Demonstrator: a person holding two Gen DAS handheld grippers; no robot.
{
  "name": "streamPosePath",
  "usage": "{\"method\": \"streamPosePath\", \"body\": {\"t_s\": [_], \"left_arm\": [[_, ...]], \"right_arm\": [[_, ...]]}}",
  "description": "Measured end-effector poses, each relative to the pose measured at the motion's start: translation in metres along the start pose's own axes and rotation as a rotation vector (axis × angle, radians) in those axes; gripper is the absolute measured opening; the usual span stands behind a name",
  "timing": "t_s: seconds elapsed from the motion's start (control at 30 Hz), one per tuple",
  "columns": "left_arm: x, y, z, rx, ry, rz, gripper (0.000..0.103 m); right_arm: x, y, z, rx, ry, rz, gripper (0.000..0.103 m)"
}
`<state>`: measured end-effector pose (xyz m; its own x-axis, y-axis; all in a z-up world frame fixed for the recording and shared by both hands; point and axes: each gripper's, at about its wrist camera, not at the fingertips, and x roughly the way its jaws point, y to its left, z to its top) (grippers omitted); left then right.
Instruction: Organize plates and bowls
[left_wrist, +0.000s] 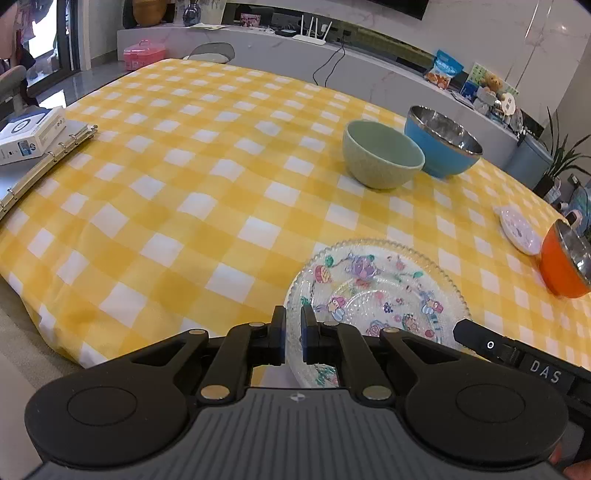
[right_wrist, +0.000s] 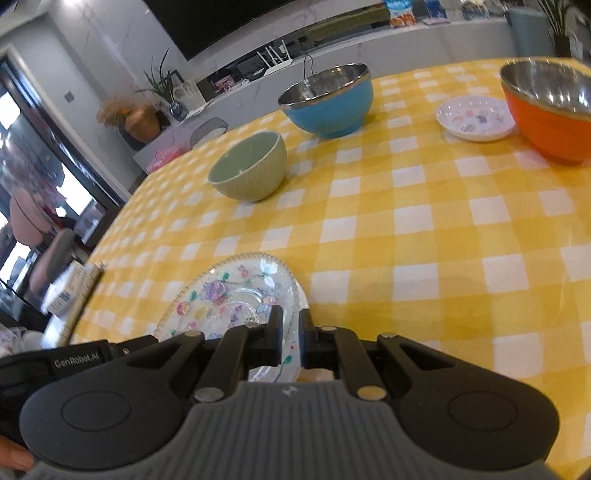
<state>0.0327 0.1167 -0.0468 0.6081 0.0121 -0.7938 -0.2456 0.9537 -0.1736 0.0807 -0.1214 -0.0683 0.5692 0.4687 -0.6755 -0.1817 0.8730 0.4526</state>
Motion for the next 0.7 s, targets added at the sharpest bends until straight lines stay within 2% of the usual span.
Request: {"method": "streamPosePath", "body": {"t_s": [0.2, 0.4, 0.57, 0.63, 0.7], "left_arm": [[-0.001, -0.006, -0.001, 0.039, -0.008, 0.022, 0.008], [0.001, -0.005, 0.0, 0.035, 0.01, 0.019, 0.008], [-0.005, -0.003, 0.001, 0.023, -0.023, 0.002, 0.013], [-0.009, -0.006, 0.002, 0.031, -0.047, -0.006, 0.017], [-0.014, -0.011, 0.005, 0.049, -0.07, -0.005, 0.018]], "right_arm": [[0.001, 0.005, -0.003, -0.063, 0.0, -0.048, 0.007], [0.001, 0.015, -0.006, -0.153, -0.004, -0.081, 0.008], [-0.006, 0.013, -0.003, -0.128, -0.026, -0.058, 0.015], [-0.012, 0.012, 0.001, -0.12, -0.05, -0.058, 0.025], [-0.018, 0.011, 0.006, -0.117, -0.077, -0.074, 0.029]]}}
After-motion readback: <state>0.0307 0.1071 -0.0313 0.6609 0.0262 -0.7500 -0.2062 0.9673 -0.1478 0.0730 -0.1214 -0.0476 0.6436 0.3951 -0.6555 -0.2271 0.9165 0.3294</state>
